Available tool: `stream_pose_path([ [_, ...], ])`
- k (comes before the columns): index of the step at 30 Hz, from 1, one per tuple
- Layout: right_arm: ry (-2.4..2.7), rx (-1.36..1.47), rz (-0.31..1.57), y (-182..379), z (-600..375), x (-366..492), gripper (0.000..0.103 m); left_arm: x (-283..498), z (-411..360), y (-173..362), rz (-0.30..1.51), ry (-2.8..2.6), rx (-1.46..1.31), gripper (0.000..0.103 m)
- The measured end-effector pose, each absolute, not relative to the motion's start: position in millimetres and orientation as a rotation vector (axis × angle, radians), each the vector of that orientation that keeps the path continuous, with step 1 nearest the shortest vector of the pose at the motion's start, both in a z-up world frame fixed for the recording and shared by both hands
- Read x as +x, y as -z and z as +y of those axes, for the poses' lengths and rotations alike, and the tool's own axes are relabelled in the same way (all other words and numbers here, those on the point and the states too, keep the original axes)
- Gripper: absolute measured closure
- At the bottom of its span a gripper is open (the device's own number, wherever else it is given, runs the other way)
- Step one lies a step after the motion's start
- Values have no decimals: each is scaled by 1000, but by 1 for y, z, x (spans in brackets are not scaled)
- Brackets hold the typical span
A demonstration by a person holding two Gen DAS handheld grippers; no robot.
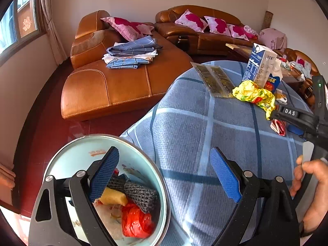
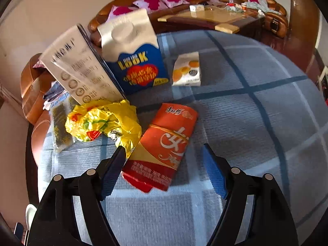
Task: Collect trash
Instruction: 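Move both open tools back over the remaining trash on the table, then grasp the red paper cup with the right tool while the left grasps the yellow wrapper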
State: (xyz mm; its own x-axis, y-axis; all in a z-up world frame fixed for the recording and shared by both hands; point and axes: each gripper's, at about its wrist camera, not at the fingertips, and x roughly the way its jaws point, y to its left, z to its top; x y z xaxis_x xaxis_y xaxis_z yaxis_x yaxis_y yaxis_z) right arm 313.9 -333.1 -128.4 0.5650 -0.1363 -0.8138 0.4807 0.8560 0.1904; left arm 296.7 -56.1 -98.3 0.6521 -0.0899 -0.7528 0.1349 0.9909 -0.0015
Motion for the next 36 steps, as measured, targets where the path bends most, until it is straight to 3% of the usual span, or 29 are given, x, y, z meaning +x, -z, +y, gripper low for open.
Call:
stream_pose_path([
  [2,373,356,910,129,-329,313,52,302,-62,99,853,128,77,14],
  [5,314,324,929,129,-337,299,58,309,-76,98,849,145,93,14],
  [18,372,335,871,108,-467,225,59,370,-208,102,807,332,92,15],
  [24,323,393,834,100,-480,213,59,400,-245,112,837,331,11,16],
  [28,274,416,829,96,-473,208,59,402,-254,126,885,322,-7,23],
  [32,260,431,824,96,-469,202,59,385,-262,119,851,333,91,44],
  [35,249,438,805,93,-463,194,59,370,-257,115,863,382,108,51],
  [36,245,439,803,92,-460,192,59,362,-253,112,865,390,103,65],
])
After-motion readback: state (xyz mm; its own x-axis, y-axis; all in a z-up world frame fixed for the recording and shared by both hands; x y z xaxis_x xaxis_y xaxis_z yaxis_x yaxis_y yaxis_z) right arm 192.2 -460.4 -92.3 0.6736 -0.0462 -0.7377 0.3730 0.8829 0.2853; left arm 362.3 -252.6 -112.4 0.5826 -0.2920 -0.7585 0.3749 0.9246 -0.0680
